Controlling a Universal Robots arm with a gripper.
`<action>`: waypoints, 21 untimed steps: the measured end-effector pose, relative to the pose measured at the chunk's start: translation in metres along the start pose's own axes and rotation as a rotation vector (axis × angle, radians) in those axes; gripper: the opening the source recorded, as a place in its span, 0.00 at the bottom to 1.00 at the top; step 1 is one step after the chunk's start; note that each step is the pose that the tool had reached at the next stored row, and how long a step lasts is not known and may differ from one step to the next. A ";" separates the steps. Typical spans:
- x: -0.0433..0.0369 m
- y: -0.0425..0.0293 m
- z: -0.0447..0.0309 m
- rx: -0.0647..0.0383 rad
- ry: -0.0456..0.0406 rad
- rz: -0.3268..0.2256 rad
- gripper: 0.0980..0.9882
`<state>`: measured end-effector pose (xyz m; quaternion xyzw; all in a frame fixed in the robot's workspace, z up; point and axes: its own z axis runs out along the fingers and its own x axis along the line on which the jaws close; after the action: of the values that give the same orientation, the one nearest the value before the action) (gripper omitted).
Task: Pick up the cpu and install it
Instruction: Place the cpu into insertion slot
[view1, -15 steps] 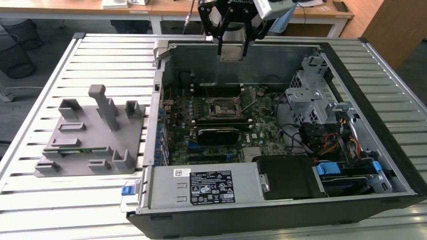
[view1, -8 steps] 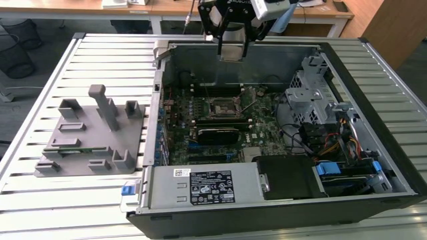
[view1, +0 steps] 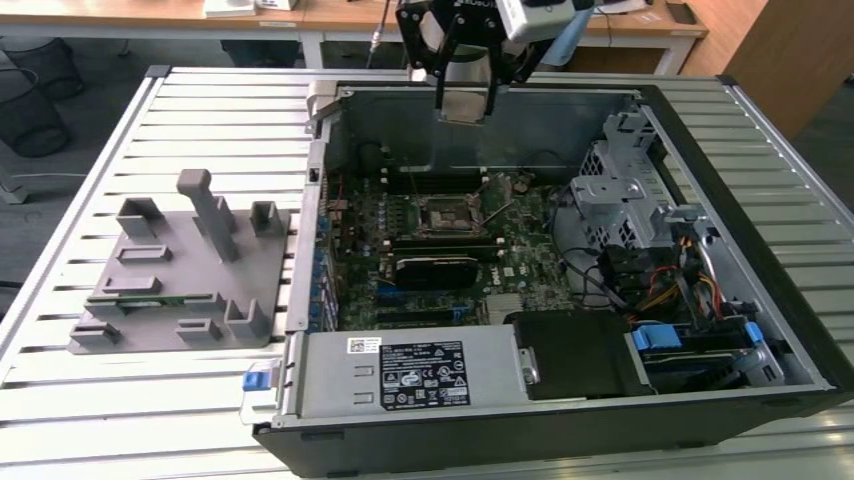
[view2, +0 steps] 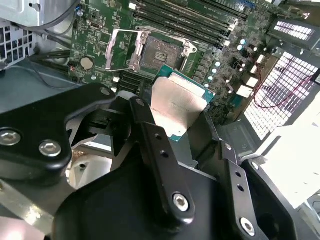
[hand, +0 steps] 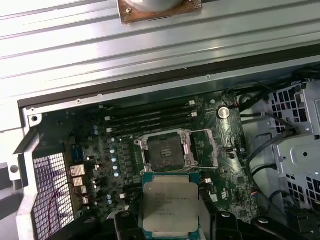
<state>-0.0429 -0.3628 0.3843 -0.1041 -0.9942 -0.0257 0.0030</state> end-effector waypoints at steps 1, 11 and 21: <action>0.0000 0.0000 0.0000 0.000 -0.0003 0.007 0.49; 0.0000 0.0000 0.0003 -0.001 -0.0037 0.074 0.49; 0.0000 0.0000 0.0006 -0.001 -0.0067 0.134 0.49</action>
<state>-0.0429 -0.3627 0.3837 -0.1702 -0.9851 -0.0258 0.0012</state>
